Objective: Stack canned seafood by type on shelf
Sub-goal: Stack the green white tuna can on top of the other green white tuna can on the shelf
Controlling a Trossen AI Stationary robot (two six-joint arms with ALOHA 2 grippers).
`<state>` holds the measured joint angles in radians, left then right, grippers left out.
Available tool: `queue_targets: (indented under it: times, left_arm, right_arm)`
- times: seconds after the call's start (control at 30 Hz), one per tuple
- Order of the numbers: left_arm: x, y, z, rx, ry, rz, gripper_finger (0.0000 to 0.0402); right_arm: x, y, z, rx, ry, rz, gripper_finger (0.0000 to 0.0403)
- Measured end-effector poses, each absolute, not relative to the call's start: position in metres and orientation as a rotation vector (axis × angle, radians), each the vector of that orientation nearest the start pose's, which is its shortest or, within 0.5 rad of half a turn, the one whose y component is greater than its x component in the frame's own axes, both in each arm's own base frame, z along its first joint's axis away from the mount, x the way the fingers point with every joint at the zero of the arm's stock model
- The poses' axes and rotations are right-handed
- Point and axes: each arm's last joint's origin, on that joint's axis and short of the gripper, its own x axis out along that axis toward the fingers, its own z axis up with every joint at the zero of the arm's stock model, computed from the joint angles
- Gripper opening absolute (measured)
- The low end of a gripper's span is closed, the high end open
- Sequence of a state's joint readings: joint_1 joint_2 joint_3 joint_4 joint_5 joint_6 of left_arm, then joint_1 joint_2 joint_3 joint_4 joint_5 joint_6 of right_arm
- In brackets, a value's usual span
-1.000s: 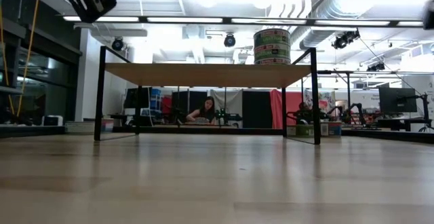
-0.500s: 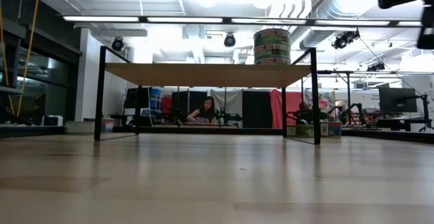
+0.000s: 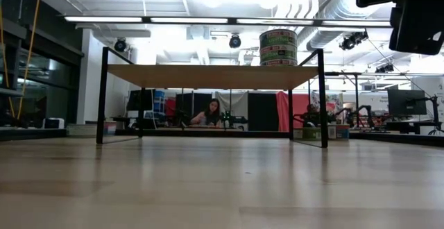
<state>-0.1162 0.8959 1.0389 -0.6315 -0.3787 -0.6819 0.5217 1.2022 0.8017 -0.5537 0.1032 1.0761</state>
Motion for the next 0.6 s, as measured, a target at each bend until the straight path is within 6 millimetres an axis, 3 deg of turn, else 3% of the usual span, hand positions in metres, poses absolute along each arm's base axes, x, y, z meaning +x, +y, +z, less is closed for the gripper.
queue_targets:
  times: [0.13, 0.3, 0.6]
  left_arm:
    - [0.169, -0.011, 0.353, -0.545, 0.455, 0.391, 0.0000]
    - [0.164, -0.030, 0.347, -0.505, 0.594, 0.178, 0.0000]
    - [0.160, -0.058, 0.342, -0.521, 0.667, 0.093, 0.0000]
  right_arm:
    - [0.201, 0.111, 0.231, 0.716, 1.000, -0.154, 0.0000]
    - [0.201, 0.111, 0.231, 0.724, 0.987, -0.174, 0.0000]
    - [0.202, 0.110, 0.231, 0.712, 0.966, -0.194, 0.0000]
